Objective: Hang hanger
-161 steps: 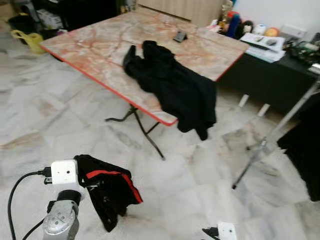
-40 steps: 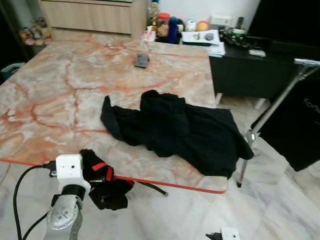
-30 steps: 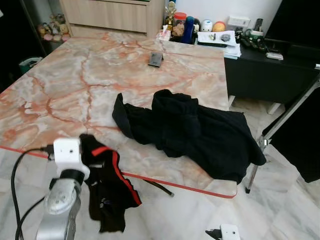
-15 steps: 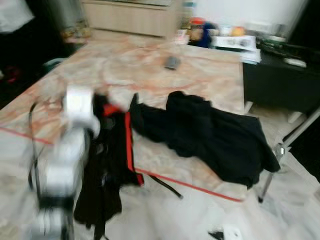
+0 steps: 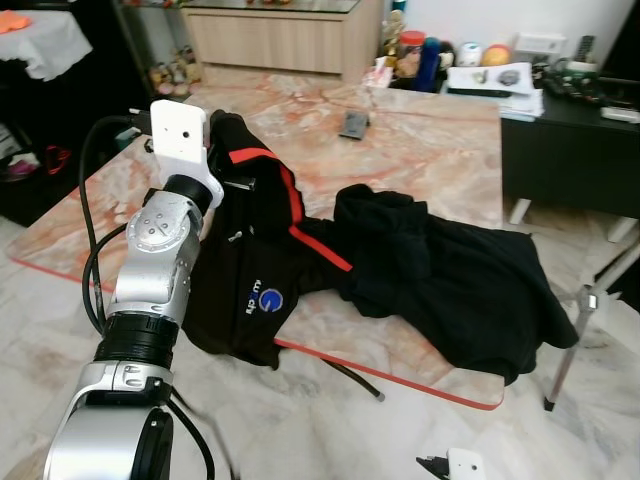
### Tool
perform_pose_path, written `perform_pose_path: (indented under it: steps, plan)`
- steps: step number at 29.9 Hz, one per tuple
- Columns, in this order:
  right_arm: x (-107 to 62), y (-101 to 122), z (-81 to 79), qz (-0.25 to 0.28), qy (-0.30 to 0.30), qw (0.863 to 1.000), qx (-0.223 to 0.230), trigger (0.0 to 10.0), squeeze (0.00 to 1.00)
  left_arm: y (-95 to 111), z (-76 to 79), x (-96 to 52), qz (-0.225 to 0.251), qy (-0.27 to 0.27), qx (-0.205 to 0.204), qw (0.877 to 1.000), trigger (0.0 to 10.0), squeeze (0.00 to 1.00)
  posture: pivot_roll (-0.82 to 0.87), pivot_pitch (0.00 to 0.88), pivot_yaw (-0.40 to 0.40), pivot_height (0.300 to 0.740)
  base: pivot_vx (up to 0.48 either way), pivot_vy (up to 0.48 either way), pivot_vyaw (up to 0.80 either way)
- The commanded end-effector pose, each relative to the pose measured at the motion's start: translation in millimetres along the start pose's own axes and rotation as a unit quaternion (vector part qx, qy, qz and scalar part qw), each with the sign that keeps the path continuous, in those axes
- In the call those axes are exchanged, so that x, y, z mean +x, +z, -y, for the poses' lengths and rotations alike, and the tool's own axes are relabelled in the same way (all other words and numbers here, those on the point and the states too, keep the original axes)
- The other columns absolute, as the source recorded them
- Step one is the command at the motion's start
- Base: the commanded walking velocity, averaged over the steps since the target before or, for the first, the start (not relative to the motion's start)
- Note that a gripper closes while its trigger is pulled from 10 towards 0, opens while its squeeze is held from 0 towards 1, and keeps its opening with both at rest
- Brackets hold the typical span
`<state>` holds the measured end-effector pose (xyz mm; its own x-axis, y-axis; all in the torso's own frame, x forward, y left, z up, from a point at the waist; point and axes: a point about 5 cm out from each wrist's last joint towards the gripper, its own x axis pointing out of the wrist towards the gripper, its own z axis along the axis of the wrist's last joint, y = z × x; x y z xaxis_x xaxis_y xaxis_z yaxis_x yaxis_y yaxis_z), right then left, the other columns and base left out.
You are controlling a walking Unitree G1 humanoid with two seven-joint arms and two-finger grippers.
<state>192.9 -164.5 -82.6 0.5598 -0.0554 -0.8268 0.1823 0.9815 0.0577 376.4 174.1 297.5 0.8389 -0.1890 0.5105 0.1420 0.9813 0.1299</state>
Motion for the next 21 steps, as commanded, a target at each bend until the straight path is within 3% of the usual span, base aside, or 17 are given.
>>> perform_pose_path:
  steps: [1, 13, 21]
  plan:
    - [-0.9, -7.2, 0.1, -0.011, -0.001, 1.000, 0.008, 10.0, 0.00, 5.9, -7.0, -8.6, 0.015, 0.004, 0.004, 1.000, 10.0, 0.00, 0.14, 0.103, 0.020, 0.740, 0.000, 0.000, 0.00]
    - [-1.0, -7.6, 0.7, -0.010, -0.006, 1.000, 0.011, 10.0, 0.00, 7.6, -11.6, -22.8, 0.015, 0.015, 0.003, 1.000, 10.0, 0.00, 0.15, 0.107, 0.020, 0.740, 0.000, 0.000, 0.00]
    - [-1.2, -8.5, 1.3, -0.009, -0.010, 1.000, 0.015, 10.0, 0.00, -1.2, -11.6, -40.4, -0.010, 0.020, -0.006, 1.000, 10.0, 0.00, 0.14, 0.106, 0.023, 0.740, 0.000, 0.000, 0.00]
